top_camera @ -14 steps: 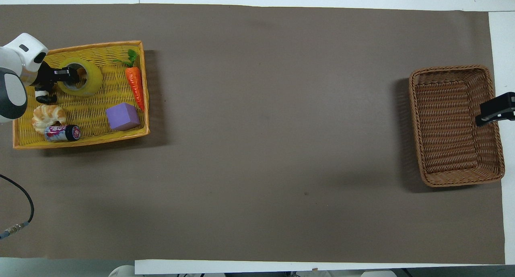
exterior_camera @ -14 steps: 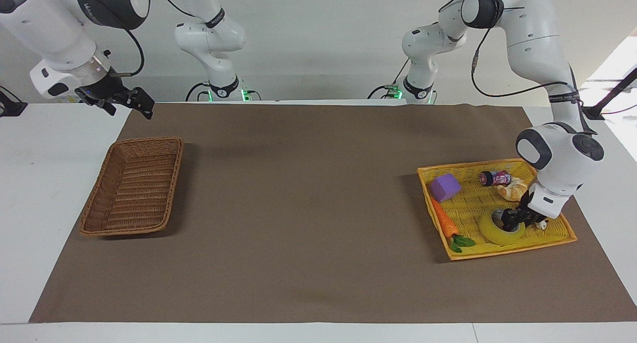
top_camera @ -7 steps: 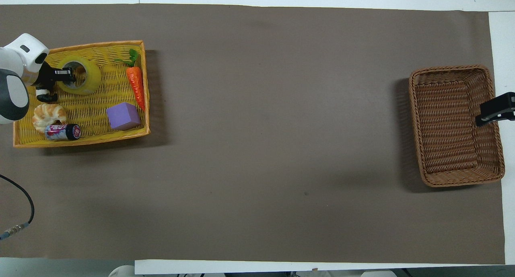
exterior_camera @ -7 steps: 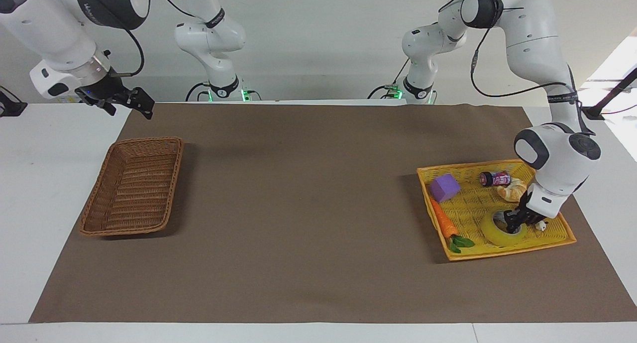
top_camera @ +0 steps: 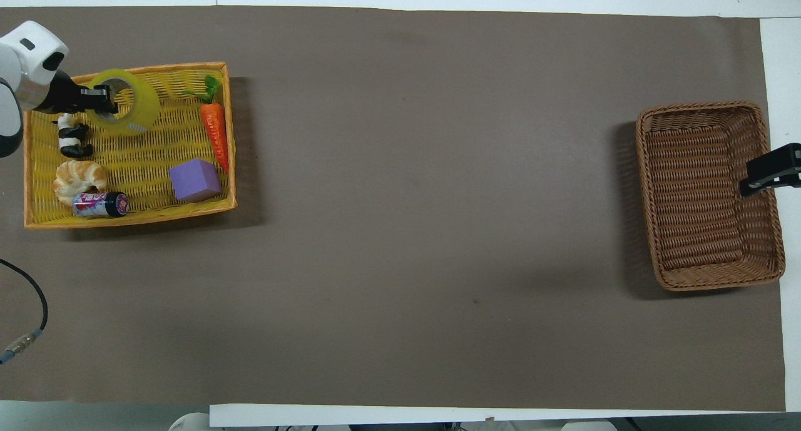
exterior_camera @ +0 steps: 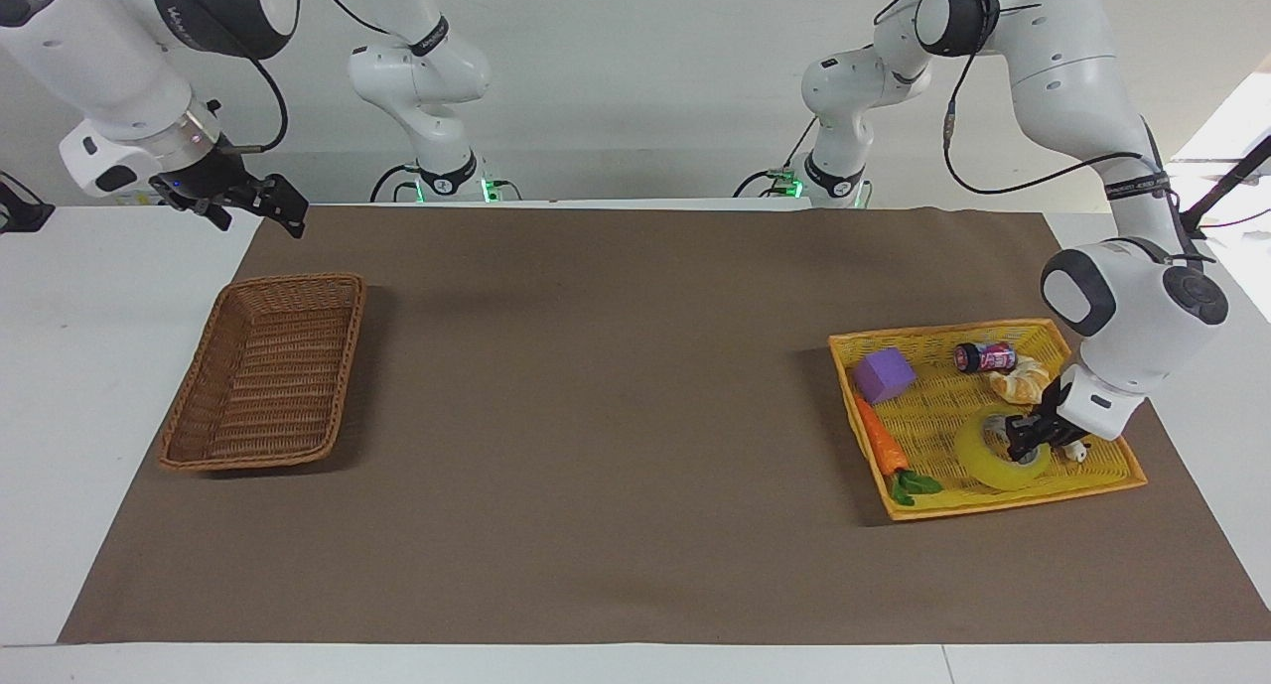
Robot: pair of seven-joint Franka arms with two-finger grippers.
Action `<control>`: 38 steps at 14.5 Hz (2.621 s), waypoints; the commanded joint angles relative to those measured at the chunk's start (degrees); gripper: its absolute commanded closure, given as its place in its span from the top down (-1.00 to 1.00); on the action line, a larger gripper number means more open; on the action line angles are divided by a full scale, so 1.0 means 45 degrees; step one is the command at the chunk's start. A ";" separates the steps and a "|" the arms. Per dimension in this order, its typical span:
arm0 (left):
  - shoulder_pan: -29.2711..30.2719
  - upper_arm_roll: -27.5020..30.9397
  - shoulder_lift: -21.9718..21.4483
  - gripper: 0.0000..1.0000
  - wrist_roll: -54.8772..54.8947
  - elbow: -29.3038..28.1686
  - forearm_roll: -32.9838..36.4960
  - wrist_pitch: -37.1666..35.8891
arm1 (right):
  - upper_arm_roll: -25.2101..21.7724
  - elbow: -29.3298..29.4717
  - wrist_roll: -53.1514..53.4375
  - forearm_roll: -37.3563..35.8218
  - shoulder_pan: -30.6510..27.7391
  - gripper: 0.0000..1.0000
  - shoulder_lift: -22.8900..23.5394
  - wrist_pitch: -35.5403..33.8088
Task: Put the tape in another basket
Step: 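Lift the tape roll with the left gripper toward the table center, then hold the tape with the left gripper while the right gripper reaches it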
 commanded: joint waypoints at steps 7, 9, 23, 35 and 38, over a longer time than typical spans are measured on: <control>-0.5344 -0.0332 -0.2496 -1.00 -0.4936 0.0081 -0.2449 -0.2673 | 0.0117 -0.0381 -0.0075 -0.0127 -0.0056 0.99 -0.0312 0.0221; -0.6559 -0.0351 -0.2496 -1.00 -0.6559 0.0081 -0.2450 -0.1874 | 0.0117 -0.0381 -0.0075 -0.0127 -0.0056 0.99 -0.0312 0.0221; -0.7795 -0.0351 -0.2633 -1.00 -0.6819 -0.0075 -0.2352 -0.1538 | 0.0292 -0.0401 -0.1084 0.0473 0.0566 0.99 -0.0389 0.0201; -0.7795 -0.0351 -0.2691 -1.00 -0.6819 -0.0154 -0.2332 -0.1557 | 0.0312 -0.3659 -0.2243 1.4743 0.3885 1.00 0.1737 0.7637; -0.7795 -0.0332 -0.2711 -1.00 -0.6819 -0.0193 -0.2332 -0.1616 | 0.0312 -0.3760 -0.2418 1.6435 0.4669 1.00 0.2110 0.8285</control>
